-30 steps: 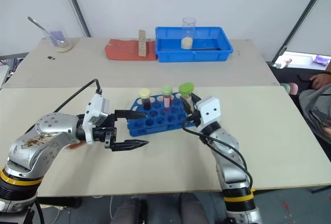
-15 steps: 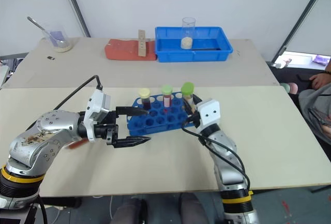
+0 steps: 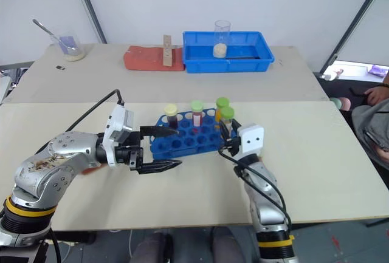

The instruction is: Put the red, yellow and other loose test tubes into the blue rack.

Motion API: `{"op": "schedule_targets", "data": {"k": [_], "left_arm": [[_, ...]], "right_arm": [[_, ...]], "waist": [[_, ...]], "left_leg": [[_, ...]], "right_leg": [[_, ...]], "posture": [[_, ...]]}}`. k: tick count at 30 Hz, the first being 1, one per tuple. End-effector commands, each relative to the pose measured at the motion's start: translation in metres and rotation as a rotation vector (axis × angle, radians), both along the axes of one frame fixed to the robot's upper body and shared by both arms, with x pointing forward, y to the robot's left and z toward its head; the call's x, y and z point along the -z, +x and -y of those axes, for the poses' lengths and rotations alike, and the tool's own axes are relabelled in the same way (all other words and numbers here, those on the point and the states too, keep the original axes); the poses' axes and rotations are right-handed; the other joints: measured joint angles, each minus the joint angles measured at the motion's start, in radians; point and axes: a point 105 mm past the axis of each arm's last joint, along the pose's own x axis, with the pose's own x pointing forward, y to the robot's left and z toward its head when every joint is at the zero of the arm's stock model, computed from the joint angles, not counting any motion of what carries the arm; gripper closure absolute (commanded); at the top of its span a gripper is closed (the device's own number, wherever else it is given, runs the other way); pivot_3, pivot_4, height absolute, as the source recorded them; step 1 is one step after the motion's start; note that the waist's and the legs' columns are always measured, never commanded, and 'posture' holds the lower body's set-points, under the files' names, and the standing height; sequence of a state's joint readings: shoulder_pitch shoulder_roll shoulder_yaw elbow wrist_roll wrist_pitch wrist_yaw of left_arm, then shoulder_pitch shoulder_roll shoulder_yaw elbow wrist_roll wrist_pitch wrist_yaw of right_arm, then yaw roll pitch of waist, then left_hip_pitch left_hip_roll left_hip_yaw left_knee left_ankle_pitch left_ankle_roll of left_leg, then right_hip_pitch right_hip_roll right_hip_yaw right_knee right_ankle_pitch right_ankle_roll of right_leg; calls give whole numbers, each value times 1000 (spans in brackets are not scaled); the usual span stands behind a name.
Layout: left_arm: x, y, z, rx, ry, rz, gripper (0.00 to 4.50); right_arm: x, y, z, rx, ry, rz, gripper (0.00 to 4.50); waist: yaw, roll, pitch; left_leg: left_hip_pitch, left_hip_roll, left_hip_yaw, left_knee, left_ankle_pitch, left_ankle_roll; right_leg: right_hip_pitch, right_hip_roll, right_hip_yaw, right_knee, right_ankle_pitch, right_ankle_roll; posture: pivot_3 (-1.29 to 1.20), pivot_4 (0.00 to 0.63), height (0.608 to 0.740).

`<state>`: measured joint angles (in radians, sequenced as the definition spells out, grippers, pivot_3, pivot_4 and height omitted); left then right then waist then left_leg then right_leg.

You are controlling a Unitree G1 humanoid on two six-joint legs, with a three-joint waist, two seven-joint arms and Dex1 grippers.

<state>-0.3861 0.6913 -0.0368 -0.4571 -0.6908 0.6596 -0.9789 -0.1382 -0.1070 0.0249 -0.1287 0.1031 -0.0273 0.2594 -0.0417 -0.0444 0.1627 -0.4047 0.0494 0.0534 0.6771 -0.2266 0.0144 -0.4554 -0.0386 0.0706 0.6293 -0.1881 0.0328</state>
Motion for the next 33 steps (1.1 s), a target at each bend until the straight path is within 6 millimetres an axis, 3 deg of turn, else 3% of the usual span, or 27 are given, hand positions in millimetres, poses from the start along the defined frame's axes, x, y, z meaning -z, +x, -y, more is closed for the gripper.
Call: {"op": "schedule_targets", "data": {"k": [1,4,11,16,23,33], "left_arm": [[-9,-4,6,23,-10,38,0],[-9,-4,7,16,-12,43,0],[0,-6,0,2,66,102,0],[12,-13,-2,35,127,116,0],[17,-20,8,66,111,123,0],[22,-32,19,119,106,129,0]], "right_arm": [[-8,-5,6,-4,-12,11,1859],[-6,-12,11,-15,-77,-33,793],[-23,-62,27,-32,-270,-142,793],[-15,-84,49,10,-445,-432,793],[-1,-77,77,12,-418,-830,793],[11,-44,83,-83,-390,-1066,793]], "waist": [[0,0,0],[0,0,0],[2,0,0],[3,0,0],[5,0,0],[-1,-1,0]], "left_leg": [[0,0,0,0,0,0],[0,0,0,0,0,0],[0,0,0,-1,0,0],[1,0,0,0,0,0],[0,0,0,0,0,0],[-2,-1,0,0,0,0]], "right_leg": [[0,0,0,0,0,0],[0,0,0,0,-1,-1],[0,0,0,0,-2,-1],[0,0,0,1,-4,-5],[0,-1,0,-1,-4,-5],[0,-1,0,-3,-4,-4]], "posture": [[0,150,740],[0,150,740],[0,150,740],[0,150,740],[0,150,740],[0,150,740]]}}
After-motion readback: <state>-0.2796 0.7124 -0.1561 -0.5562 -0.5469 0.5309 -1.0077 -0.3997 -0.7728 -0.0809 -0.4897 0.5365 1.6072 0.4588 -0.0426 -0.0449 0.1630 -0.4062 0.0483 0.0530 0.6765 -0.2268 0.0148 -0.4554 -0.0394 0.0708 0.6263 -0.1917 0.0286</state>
